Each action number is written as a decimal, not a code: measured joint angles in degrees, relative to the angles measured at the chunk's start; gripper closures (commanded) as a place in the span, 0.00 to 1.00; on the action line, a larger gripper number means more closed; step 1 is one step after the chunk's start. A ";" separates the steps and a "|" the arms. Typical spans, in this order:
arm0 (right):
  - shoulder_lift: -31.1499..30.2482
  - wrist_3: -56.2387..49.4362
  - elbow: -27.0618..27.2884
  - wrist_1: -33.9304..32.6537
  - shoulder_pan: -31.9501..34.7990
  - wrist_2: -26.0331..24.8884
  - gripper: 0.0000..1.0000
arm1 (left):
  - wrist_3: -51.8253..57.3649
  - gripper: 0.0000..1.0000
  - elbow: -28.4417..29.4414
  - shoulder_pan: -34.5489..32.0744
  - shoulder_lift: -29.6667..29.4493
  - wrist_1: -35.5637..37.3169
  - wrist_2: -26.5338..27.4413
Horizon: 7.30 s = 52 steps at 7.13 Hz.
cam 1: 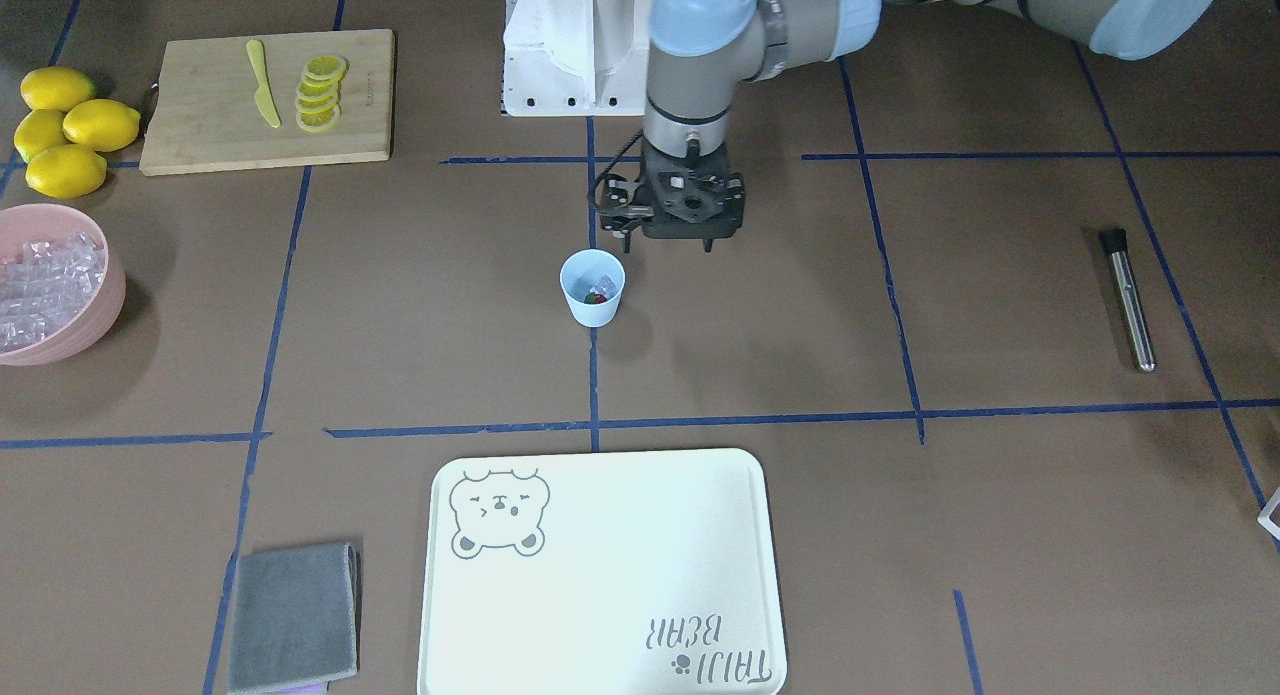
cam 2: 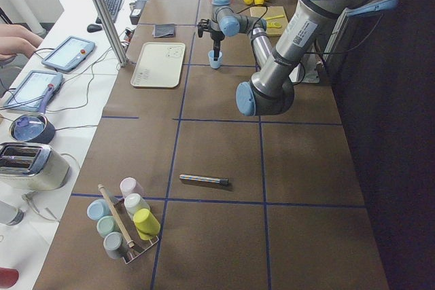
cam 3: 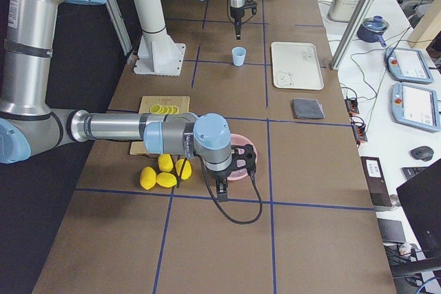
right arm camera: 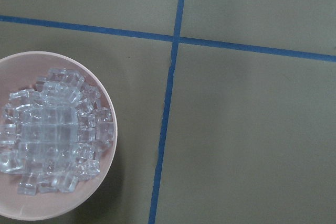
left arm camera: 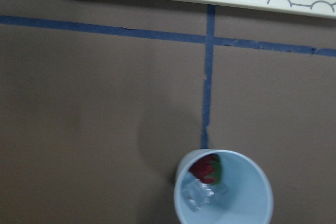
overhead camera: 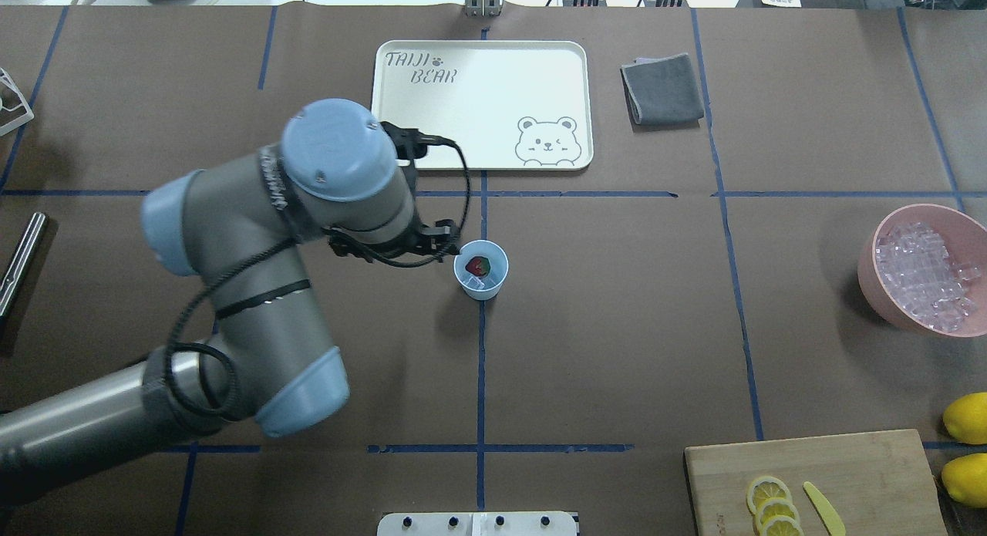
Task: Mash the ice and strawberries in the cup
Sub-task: 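Move the left gripper off the table edge and grasp the steel pestle, then carry the steel pestle with the left gripper toward the light-blue cup, then lower the pestle with the left gripper into the cup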
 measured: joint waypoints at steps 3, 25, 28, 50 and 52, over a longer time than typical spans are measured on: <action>0.18 -0.04 -0.04 -0.06 -0.22 -0.05 0.01 | 33.08 0.00 -6.37 -20.03 18.99 0.32 -12.96; 0.35 0.42 -0.04 0.02 -1.49 0.01 0.01 | 36.83 1.00 28.25 -29.70 33.32 -41.53 -19.52; 0.35 0.48 -0.02 0.06 -1.50 0.02 0.01 | 36.96 1.00 27.16 -29.80 32.61 -41.09 -19.71; 0.39 0.40 0.06 0.08 -1.50 0.10 0.01 | 44.21 0.98 28.53 7.18 3.28 -122.07 21.78; 0.30 0.40 0.13 0.07 -1.49 0.10 0.01 | 44.29 0.98 31.80 7.47 1.86 -123.49 23.17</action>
